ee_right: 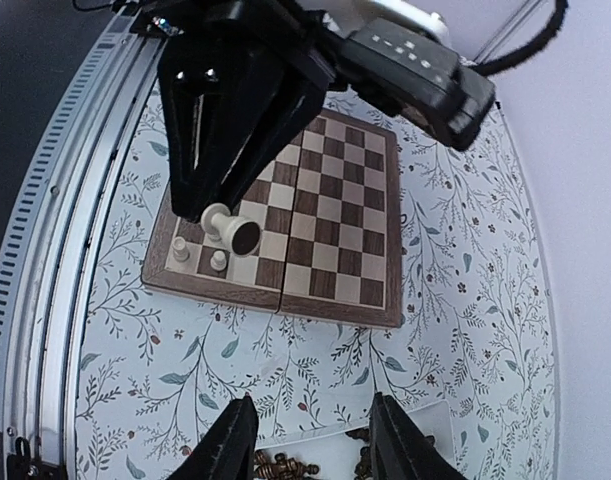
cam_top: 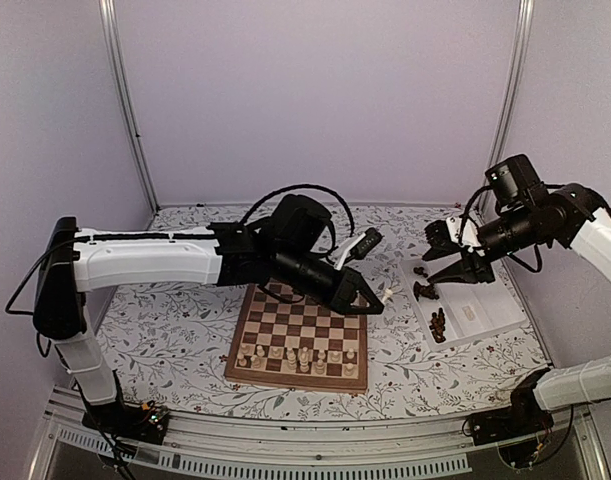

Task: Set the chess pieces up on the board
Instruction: Place the chess piece on the chessboard.

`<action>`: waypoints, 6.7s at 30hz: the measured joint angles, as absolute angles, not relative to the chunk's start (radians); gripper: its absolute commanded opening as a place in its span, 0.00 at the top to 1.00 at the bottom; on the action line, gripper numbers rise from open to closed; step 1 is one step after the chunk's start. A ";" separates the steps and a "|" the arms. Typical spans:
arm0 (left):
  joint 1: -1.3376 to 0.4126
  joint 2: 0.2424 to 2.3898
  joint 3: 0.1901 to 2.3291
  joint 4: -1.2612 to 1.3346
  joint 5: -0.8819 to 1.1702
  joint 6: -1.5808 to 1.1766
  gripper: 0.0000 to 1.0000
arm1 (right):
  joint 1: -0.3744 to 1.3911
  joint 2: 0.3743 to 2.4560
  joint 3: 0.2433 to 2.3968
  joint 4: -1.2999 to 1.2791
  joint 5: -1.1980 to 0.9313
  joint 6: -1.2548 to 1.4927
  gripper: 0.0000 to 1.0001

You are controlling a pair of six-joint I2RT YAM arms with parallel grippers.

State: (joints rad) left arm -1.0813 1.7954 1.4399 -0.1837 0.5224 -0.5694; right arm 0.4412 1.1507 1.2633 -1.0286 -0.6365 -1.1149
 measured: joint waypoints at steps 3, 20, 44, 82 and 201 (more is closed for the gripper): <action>-1.071 1.795 1.445 -0.286 0.572 -0.569 1.00 | 0.607 1.158 1.250 -1.008 -0.496 -1.115 0.59; -1.071 1.847 1.475 -0.380 0.760 -0.595 1.00 | 1.029 1.283 1.196 -0.896 -0.057 -1.033 0.60; -1.076 1.607 1.276 -0.259 0.566 -0.567 0.69 | 0.930 1.254 1.157 -0.826 -0.206 -0.889 0.93; -1.253 1.575 1.143 0.392 0.007 -0.222 0.79 | 0.653 1.280 1.160 -0.717 -0.981 -0.601 0.91; -1.193 1.563 0.951 -0.507 -0.150 -0.521 0.76 | 0.418 1.155 0.855 -0.593 -0.846 -0.640 0.48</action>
